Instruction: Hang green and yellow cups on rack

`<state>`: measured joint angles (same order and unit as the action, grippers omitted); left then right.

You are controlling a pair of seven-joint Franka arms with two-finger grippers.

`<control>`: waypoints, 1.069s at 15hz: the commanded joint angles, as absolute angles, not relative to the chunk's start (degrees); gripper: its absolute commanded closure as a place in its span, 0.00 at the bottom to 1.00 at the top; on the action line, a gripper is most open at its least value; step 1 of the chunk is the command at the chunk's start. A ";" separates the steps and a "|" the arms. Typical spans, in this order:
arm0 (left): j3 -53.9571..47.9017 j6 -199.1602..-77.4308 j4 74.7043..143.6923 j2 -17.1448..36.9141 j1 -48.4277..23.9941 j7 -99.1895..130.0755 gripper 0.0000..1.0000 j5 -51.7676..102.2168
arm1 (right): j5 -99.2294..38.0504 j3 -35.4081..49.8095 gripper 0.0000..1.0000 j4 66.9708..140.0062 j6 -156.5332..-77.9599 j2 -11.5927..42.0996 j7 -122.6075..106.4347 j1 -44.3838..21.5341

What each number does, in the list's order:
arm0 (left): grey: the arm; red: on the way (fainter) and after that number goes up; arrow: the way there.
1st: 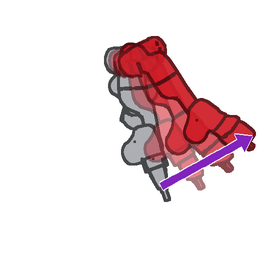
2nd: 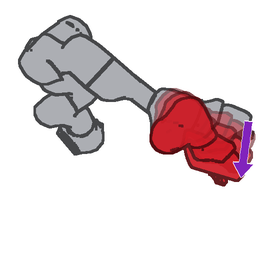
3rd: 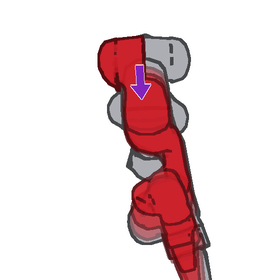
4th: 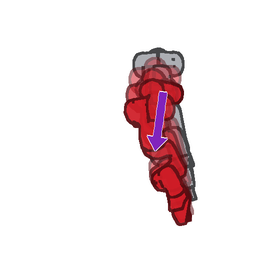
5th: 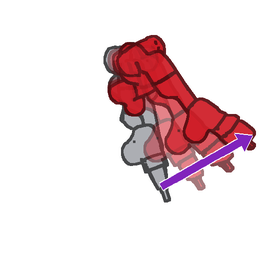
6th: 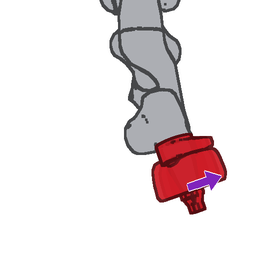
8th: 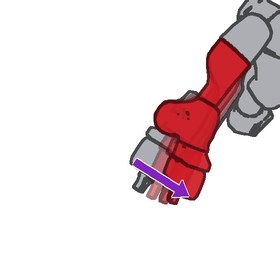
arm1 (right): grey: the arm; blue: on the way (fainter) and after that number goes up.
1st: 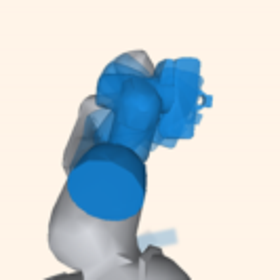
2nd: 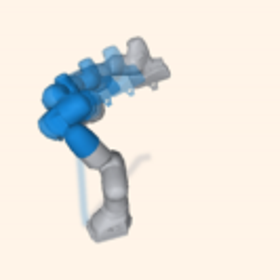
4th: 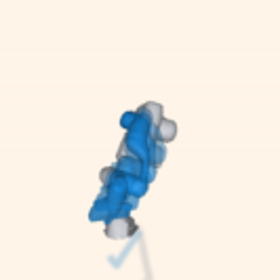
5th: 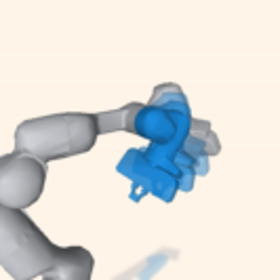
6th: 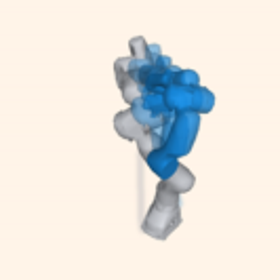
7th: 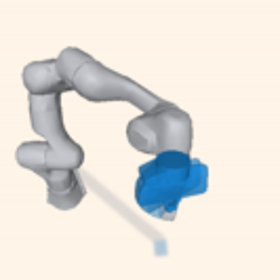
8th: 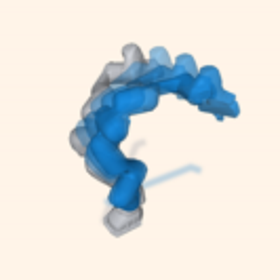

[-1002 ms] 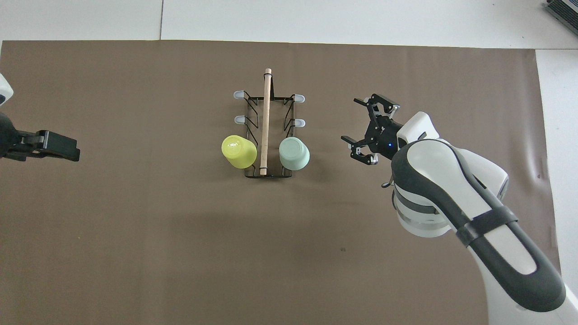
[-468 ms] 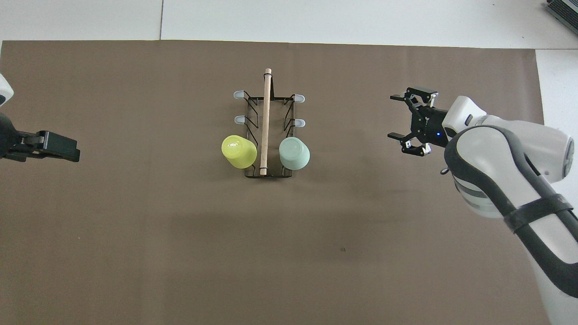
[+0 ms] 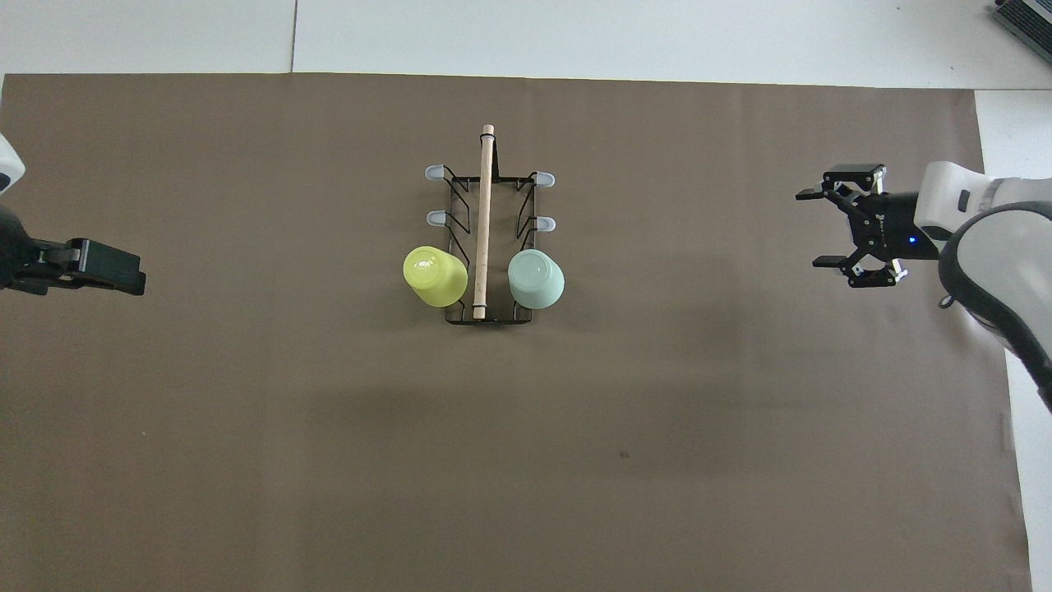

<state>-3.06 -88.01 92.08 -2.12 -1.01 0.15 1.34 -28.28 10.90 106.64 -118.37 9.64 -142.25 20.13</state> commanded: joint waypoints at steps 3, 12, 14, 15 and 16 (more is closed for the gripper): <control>-3.34 -87.10 91.93 -2.46 -0.44 0.18 0.00 2.11 | -21.47 11.34 0.00 105.12 -110.49 4.06 -135.40 22.50; -3.34 -87.10 91.93 -2.46 -0.44 0.18 0.00 2.11 | -10.28 12.22 0.00 105.03 -101.17 -2.90 -88.13 15.56; -3.34 -87.10 91.93 -2.46 -0.44 0.18 0.00 2.11 | -10.20 12.22 0.00 104.85 -101.16 -3.51 -77.75 14.07; -3.34 -87.10 91.93 -2.46 -0.44 0.18 0.00 2.11 | -10.20 12.22 0.00 104.85 -100.90 -3.95 -72.65 13.89; -3.34 -87.10 91.93 -2.46 -0.44 0.18 0.00 2.11 | -10.20 12.30 0.00 104.85 -100.29 -4.22 -66.68 13.89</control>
